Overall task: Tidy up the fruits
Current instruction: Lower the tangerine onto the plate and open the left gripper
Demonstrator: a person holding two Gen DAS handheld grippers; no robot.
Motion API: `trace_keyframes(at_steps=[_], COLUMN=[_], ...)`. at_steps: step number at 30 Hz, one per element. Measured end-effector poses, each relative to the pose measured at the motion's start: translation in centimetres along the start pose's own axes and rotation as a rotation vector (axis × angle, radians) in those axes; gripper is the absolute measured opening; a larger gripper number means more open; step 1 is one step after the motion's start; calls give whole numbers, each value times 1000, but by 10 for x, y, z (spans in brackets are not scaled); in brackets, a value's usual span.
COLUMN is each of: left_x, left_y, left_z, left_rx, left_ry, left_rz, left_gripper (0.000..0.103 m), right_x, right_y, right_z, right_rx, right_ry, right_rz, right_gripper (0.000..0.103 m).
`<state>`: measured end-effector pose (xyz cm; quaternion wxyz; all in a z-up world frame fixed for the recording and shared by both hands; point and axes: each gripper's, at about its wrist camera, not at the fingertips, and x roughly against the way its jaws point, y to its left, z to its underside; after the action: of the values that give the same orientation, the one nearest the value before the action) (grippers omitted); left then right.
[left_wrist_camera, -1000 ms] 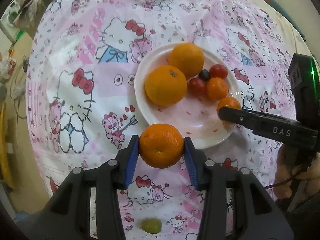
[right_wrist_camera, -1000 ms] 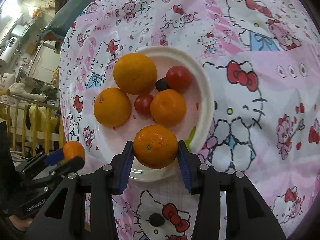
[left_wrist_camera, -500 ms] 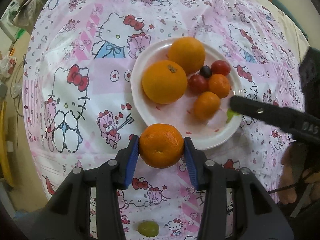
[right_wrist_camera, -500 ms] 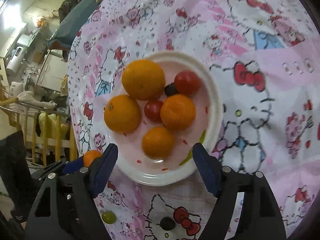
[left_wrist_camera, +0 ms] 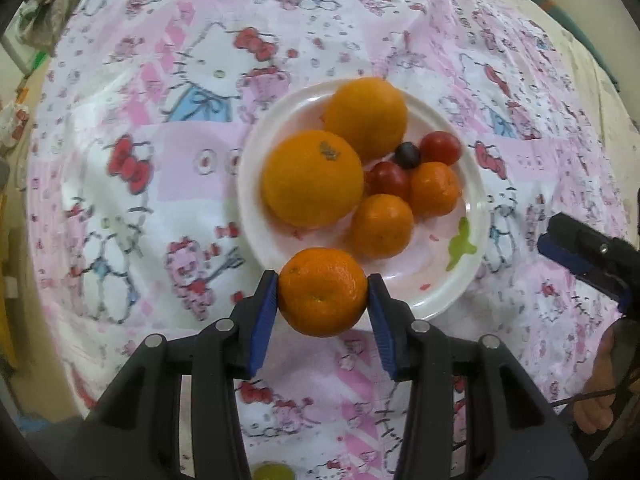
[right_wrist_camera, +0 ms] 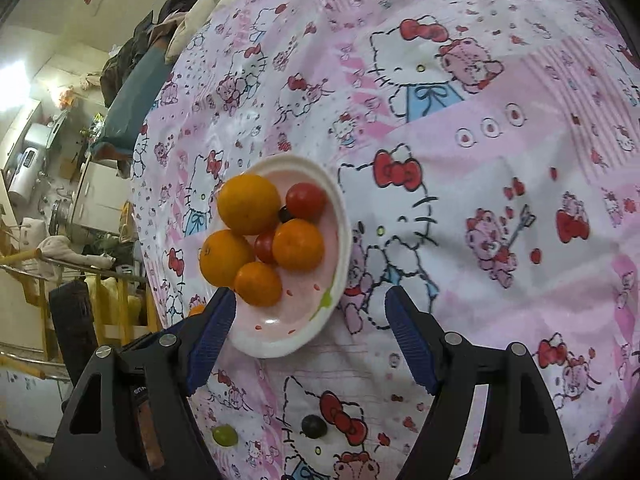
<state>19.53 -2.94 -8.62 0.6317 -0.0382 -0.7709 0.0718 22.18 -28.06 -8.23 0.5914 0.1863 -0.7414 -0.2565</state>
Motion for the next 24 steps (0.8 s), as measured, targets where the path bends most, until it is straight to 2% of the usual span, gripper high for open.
trace_keyframes(at_steps=[8, 13, 18, 24], left_x=[-3, -2, 10, 16], left_y=[-13, -18, -16, -11], left_z=[-7, -7, -9, -10], left_rx=[-21, -59, -54, -37], left_ry=[-11, -13, -68, -85], left_rz=[10, -32, -38, -29], left_gripper=[41, 42, 74, 77], right_x=[6, 8, 7, 6], right_y=[-7, -7, -4, -4], right_z=[0, -1, 0, 0], right_rx=[-5, 0, 13, 16], right_ry=[0, -4, -3, -2], right_rz=[2, -3, -1, 5], right_gripper=[80, 80, 80, 80])
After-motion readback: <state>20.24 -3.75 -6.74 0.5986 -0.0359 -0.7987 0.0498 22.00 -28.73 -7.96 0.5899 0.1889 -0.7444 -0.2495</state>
